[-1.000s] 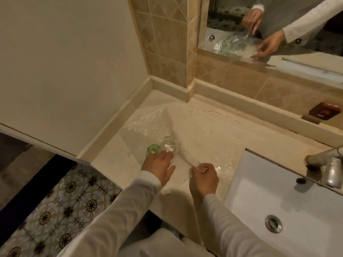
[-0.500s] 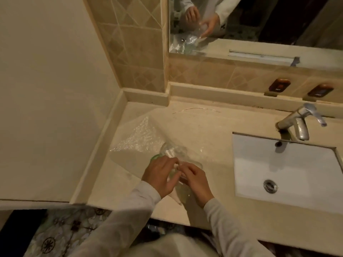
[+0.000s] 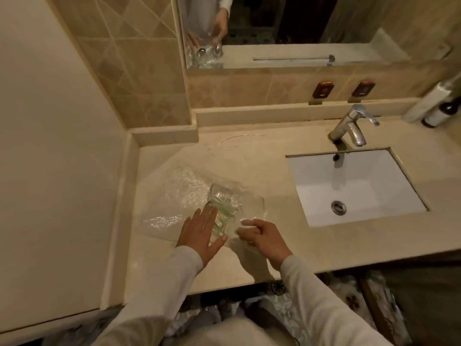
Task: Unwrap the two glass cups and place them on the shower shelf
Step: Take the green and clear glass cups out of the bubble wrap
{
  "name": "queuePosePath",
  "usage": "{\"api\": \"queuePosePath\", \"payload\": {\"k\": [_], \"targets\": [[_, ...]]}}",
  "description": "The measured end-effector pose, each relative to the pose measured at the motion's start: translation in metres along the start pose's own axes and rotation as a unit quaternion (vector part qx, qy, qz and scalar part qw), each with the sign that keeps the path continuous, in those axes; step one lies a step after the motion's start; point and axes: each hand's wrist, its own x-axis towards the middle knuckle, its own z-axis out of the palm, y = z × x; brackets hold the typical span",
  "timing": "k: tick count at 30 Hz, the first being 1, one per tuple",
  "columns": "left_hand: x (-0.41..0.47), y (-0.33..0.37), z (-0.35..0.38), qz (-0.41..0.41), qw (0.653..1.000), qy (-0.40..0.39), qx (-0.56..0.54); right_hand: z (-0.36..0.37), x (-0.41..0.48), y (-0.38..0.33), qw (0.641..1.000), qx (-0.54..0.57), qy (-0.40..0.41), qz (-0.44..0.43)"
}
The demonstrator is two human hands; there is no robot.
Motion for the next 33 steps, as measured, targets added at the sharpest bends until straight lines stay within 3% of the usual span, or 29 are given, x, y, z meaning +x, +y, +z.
{"api": "queuePosePath", "payload": {"k": [3, 7, 12, 16, 20, 23, 27, 33], "targets": [[0.002, -0.001, 0.001, -0.001, 1.000, -0.018, 0.015, -0.004, 0.003, -0.001, 0.999, 0.043, 0.011, 0.026], [0.005, 0.002, 0.000, 0.002, 0.999, -0.026, 0.028, -0.009, 0.031, -0.034, 0.994, 0.015, 0.098, 0.046], [0.001, 0.004, 0.000, 0.002, 0.999, -0.032, 0.019, -0.008, 0.067, -0.074, 0.975, 0.147, 0.089, 0.142], [-0.001, 0.001, 0.008, -0.031, 0.998, -0.049, 0.011, -0.006, 0.076, -0.086, 0.952, 0.247, 0.120, 0.137], [-0.004, -0.003, 0.018, -0.062, 0.997, -0.056, -0.009, -0.010, 0.085, -0.095, 0.943, 0.301, 0.094, 0.108], [-0.006, -0.002, 0.019, -0.076, 0.995, -0.058, -0.023, -0.012, 0.092, -0.094, 0.949, 0.281, 0.091, 0.109], [-0.003, 0.009, 0.011, -0.086, 0.995, -0.049, 0.024, -0.015, 0.097, -0.091, 0.979, 0.174, 0.065, 0.089], [0.001, 0.032, 0.001, -0.066, 0.997, -0.028, 0.037, -0.020, 0.106, -0.094, 0.995, 0.104, 0.007, 0.008]]}}
